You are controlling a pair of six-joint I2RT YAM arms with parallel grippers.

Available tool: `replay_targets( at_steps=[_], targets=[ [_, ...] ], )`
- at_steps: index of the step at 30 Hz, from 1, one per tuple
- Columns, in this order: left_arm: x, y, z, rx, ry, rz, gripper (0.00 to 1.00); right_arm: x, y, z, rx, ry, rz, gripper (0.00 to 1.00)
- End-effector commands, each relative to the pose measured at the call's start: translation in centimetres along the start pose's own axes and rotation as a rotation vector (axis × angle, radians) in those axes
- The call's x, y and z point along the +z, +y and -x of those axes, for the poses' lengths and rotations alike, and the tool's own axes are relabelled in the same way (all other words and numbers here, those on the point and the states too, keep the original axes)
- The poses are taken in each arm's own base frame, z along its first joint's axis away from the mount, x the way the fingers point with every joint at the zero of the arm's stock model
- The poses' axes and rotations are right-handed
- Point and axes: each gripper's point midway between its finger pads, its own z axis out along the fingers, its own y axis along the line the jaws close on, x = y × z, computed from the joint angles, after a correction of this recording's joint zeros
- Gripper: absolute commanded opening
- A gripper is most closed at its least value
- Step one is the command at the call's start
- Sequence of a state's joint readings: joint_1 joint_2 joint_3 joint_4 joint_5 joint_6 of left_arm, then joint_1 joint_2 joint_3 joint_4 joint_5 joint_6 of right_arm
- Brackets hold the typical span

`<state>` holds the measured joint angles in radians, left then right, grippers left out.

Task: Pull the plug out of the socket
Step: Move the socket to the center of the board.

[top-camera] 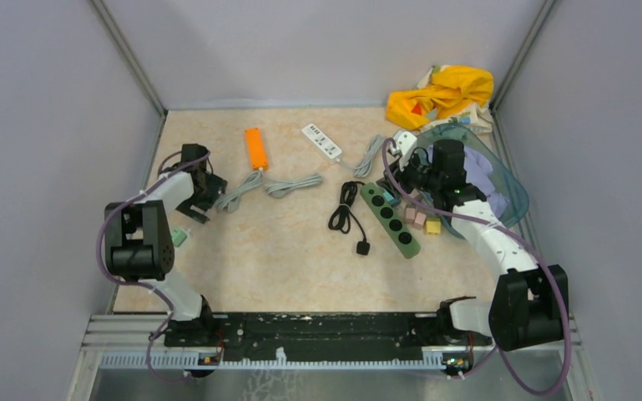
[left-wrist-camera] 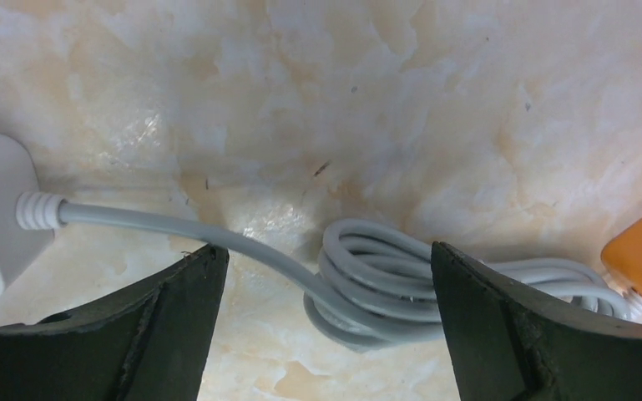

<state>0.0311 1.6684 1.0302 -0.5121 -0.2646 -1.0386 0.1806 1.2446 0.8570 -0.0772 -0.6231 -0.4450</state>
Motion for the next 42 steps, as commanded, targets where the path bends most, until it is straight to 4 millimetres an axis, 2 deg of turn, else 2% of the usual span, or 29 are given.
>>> replay_targets(
  at_steps=[1,5,8,9,12,14,17,19,26,28,31,32,33,35,38,42],
  targets=[
    [0.7,1.9,-0.4,0.018,0.049,0.140,0.92,-0.6,0.1,1.4,-0.039,-0.046,-0.002,0.54],
    [0.6,1.9,-1.2,0.047,0.108,0.144,0.78,-0.6,0.1,1.4,-0.040,-0.045,-0.003,0.54],
    [0.2,1.9,-1.8,0.059,0.131,0.122,0.58,-0.6,0.1,1.3,-0.039,-0.045,-0.003,0.54],
    [0.1,2.0,-2.0,0.068,0.139,0.112,0.57,-0.6,0.1,1.4,-0.038,-0.044,-0.003,0.54],
    [-0.5,2.4,-2.7,0.093,0.160,0.080,0.43,-0.6,0.1,1.4,-0.041,-0.046,-0.002,0.54],
    [-0.9,2.7,-3.6,0.112,0.187,0.045,0.26,-0.5,0.1,1.3,-0.039,-0.044,-0.001,0.54],
    [-1.5,3.2,-5.3,0.151,0.244,-0.007,0.17,-0.5,0.1,1.4,-0.040,-0.046,0.001,0.54],
    [-2.0,3.2,-6.6,0.182,0.285,-0.067,0.01,-0.5,0.2,1.4,-0.039,-0.046,0.003,0.54],
    [-4.9,3.1,-11.2,0.288,0.373,-0.251,0.00,-0.5,0.1,1.4,-0.038,-0.046,0.001,0.54],
    [-6.3,2.5,-12.2,0.314,0.390,-0.371,0.00,-0.6,0.1,1.4,-0.038,-0.045,0.001,0.54],
    [-9.3,0.6,-13.4,0.360,0.379,-0.620,0.00,-0.6,0.1,1.5,-0.040,-0.047,-0.001,0.54],
    [-10.2,0.6,-14.0,0.435,0.356,-0.590,0.00,-0.6,0.1,1.5,-0.042,-0.048,-0.001,0.54],
    [-10.4,0.7,-13.6,0.490,0.297,-0.527,0.00,-0.6,0.1,1.5,-0.043,-0.049,-0.001,0.54],
    [-12.1,0.0,-14.8,0.569,0.287,-0.524,0.00,-0.6,0.1,1.5,-0.040,-0.048,-0.001,0.54],
    [-13.7,-0.5,-17.1,0.584,0.316,-0.587,0.00,-0.6,0.2,1.5,-0.040,-0.049,0.003,0.54],
    [-14.5,-0.4,-19.3,0.551,0.341,-0.630,0.00,-0.7,0.1,1.6,-0.044,-0.049,-0.005,0.54]
  ],
)
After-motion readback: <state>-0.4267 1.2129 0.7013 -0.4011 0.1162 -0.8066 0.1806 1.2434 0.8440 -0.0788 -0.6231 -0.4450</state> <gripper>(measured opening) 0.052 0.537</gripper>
